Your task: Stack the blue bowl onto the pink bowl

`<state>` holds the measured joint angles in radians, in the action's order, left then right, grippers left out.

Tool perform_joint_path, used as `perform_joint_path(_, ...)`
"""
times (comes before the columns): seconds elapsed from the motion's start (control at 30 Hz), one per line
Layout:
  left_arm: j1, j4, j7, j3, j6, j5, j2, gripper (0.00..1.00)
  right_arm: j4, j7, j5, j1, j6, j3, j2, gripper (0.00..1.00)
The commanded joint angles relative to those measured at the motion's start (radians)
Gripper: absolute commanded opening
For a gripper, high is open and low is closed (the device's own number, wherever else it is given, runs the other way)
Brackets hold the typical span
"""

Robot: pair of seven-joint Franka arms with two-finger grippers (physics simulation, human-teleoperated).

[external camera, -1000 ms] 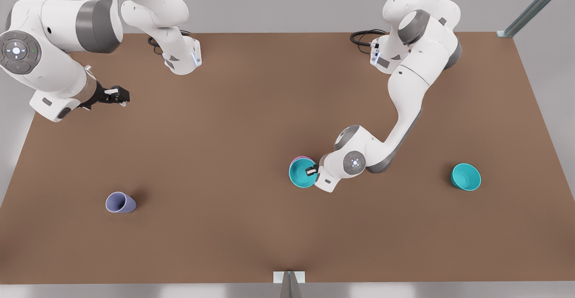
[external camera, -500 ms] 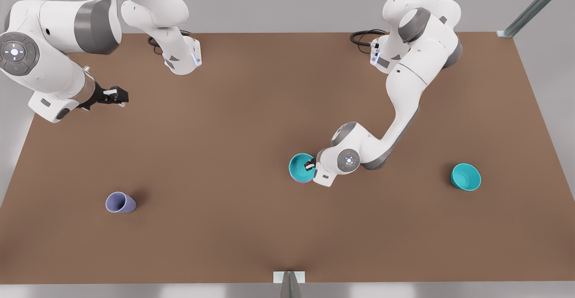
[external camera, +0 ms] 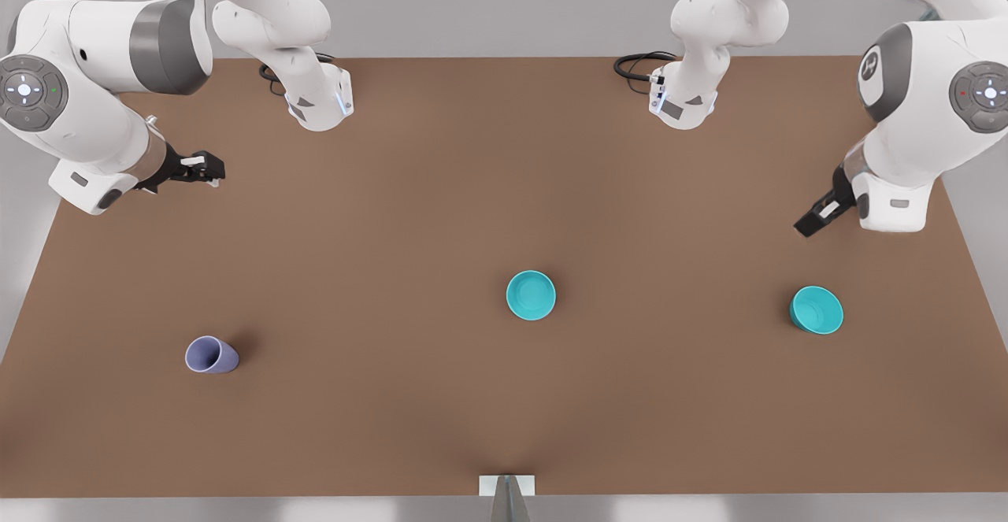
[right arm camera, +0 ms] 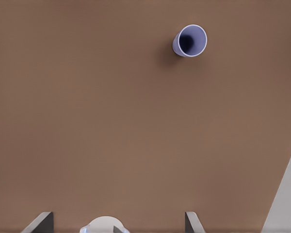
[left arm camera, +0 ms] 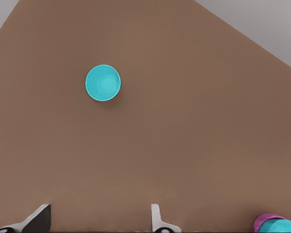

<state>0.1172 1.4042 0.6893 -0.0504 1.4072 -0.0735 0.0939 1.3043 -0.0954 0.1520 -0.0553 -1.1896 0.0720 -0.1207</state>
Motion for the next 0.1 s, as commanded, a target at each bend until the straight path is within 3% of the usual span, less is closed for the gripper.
perform_joint_path(0.0,0.016,0.007,-0.64,-0.019,-0.056,0.052,-0.014,1.0,0.0,-0.001,0.0,0.0,-0.001,0.0,0.001,1.0)
perform_joint_path(0.07,0.016,-0.002,-0.639,-0.019,-0.059,0.05,-0.005,1.0,0.0,0.003,0.0,-0.001,0.001,0.0,0.001,1.0)
